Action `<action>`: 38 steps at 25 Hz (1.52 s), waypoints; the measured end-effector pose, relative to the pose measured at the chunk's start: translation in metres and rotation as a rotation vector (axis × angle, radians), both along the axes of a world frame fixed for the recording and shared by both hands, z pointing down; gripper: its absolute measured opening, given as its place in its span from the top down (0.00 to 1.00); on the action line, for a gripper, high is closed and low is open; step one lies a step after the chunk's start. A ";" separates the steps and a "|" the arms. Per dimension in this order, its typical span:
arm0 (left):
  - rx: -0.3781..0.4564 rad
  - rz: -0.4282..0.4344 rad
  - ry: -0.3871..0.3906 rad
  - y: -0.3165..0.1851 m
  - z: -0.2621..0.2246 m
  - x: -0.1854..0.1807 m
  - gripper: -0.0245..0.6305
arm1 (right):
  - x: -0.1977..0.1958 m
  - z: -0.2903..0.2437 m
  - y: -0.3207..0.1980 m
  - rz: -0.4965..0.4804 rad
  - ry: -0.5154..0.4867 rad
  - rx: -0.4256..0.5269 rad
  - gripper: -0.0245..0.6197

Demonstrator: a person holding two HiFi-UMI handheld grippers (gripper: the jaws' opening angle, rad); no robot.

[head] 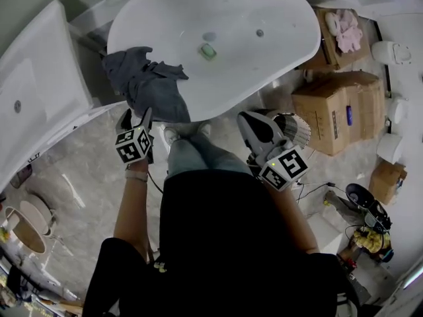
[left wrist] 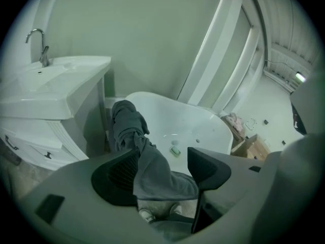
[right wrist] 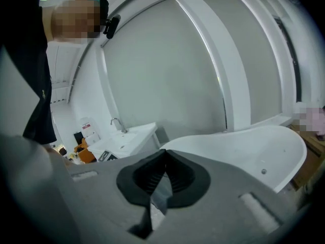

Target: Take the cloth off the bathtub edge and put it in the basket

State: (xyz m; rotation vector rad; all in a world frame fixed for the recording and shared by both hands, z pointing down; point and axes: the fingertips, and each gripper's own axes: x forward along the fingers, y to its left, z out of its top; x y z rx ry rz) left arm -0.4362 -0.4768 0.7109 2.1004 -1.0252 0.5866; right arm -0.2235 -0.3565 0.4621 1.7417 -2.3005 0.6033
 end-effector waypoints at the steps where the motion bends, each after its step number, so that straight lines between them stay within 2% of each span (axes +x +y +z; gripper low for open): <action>1: -0.011 -0.016 -0.014 -0.004 0.009 0.000 0.48 | 0.005 0.003 0.002 0.009 0.000 -0.007 0.97; 4: -0.048 -0.072 -0.049 -0.014 0.035 -0.003 0.43 | 0.017 0.010 0.010 0.030 0.002 -0.028 0.97; 9: -0.106 -0.119 -0.048 -0.026 0.069 0.004 0.42 | 0.035 0.022 0.022 0.056 0.008 -0.054 0.97; 17: -0.092 -0.144 -0.087 -0.036 0.094 0.015 0.41 | 0.057 0.031 0.038 0.085 0.013 -0.082 0.97; 19: -0.109 -0.141 -0.095 -0.034 0.100 0.017 0.41 | 0.061 0.031 0.038 0.086 0.009 -0.083 0.97; 22: -0.155 -0.150 -0.059 -0.030 0.106 0.019 0.53 | 0.064 0.031 0.041 0.083 0.008 -0.084 0.97; 25: -0.179 -0.182 -0.055 -0.029 0.103 0.017 0.55 | 0.068 0.029 0.043 0.082 0.007 -0.080 0.97; 30: -0.185 -0.247 -0.047 -0.023 0.093 0.009 0.64 | 0.071 0.027 0.043 0.072 -0.003 -0.068 0.97; 32: -0.174 -0.266 -0.050 -0.019 0.088 0.004 0.72 | 0.071 0.025 0.043 0.066 -0.008 -0.063 0.97; 35: -0.131 -0.233 -0.081 -0.013 0.080 0.000 0.84 | 0.069 0.024 0.042 0.056 -0.017 -0.055 0.97; 38: -0.098 -0.190 -0.102 -0.010 0.067 0.000 0.85 | 0.065 0.020 0.040 0.047 -0.029 -0.038 0.97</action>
